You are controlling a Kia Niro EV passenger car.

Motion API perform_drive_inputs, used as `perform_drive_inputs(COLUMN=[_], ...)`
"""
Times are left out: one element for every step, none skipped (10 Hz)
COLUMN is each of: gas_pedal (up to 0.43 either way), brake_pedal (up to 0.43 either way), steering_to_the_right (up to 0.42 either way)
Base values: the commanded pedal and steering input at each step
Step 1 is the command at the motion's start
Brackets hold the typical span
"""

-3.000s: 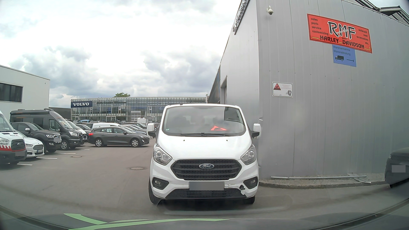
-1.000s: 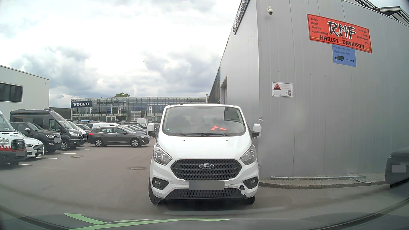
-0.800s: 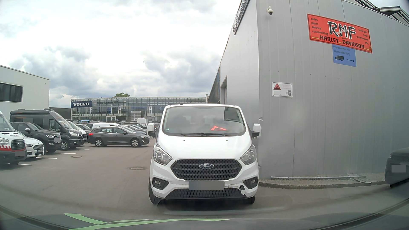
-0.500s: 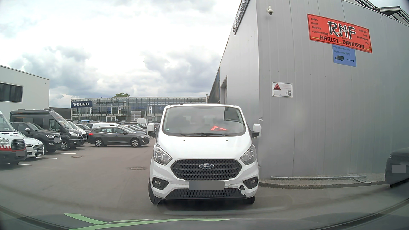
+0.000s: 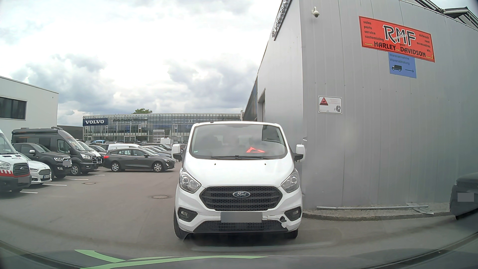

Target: Follow the waypoints while adhering to traffic rules and regulations

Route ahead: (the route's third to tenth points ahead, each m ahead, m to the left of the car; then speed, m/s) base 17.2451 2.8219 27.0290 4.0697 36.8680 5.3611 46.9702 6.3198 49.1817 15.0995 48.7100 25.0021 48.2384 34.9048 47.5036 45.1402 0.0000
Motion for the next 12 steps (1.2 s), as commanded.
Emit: perform_drive_inputs(gas_pedal=[0.0,0.0,0.0,0.0,0.0,0.0,0.0,0.0,0.0,0.0,0.0,0.0], brake_pedal=[0.463,0.463,0.463,0.463,0.463,0.463,0.463,0.463,0.463,0.463,0.463,0.463], steering_to_the_right=[-0.463,-0.463,-0.462,-0.462,-0.463,-0.463,-0.462,-0.463,-0.462,-0.463,-0.462,-0.463])
